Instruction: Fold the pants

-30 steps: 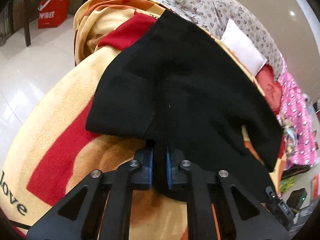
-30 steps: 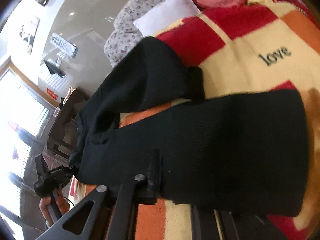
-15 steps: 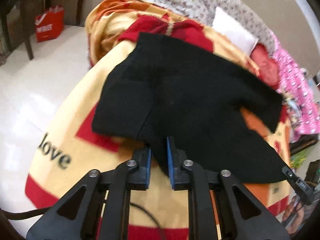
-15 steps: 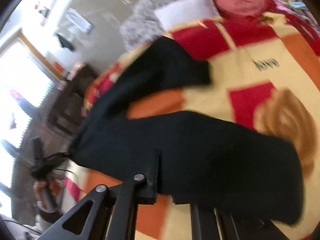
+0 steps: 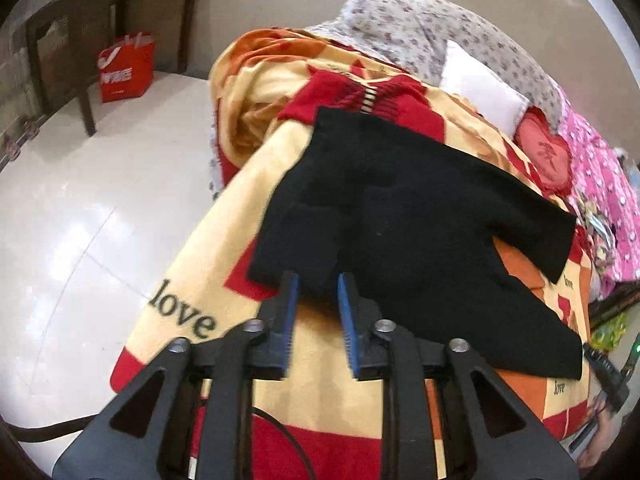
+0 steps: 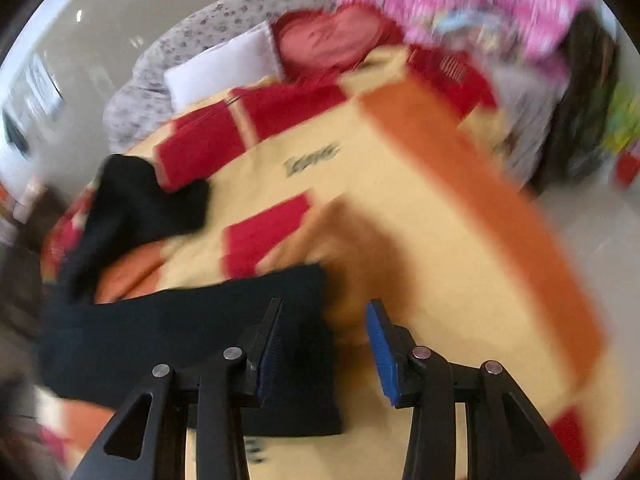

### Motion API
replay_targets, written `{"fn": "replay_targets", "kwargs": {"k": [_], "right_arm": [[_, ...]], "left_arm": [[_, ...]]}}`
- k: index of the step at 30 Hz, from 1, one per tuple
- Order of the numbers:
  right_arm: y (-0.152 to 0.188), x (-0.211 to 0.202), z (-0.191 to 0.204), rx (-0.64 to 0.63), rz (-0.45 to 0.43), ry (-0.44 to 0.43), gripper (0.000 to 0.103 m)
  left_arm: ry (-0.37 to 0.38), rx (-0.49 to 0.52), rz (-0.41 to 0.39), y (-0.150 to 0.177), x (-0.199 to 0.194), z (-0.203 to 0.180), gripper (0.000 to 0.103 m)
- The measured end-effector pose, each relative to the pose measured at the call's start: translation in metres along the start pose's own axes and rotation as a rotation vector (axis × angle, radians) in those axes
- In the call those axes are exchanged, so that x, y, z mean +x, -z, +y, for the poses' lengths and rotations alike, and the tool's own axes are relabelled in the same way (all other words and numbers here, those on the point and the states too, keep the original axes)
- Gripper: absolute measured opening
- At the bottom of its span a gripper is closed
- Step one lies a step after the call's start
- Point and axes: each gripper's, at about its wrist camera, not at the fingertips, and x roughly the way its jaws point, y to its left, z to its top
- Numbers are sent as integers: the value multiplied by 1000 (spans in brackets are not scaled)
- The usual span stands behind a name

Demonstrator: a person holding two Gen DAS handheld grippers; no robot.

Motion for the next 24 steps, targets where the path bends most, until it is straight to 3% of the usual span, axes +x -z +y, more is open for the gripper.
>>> {"fn": "replay_targets", "kwargs": {"k": [5,8,11,14,16,17,21,24], "right_arm": [[-17,-13,38,-83,-36,-113,41],[-9,5,91,-223,60,-290,41],[11,28,138,-331,152,-388,41],[28,50,170,-436,191,-381,41],[34,53,184,-497,146,-354,42],[34,55,189,-510,164,-353,42],[11,53,206,-500,158,-461,42],[-17,49,229,-543,50,-475,42]], "left_arm": [[20,37,5,-6,13,-21,29],[24,63,25,-6,30,-33,29],[0,88,44,-4,47,-39,29],[-21,93,73,-5,65,-36,29],[-20,94,74,-7,73,-33,29],[-20,94,68,-9,73,-33,29],[-4,91,86,-20,73,-34,29],[5,89,82,-31,73,-36,29]]}}
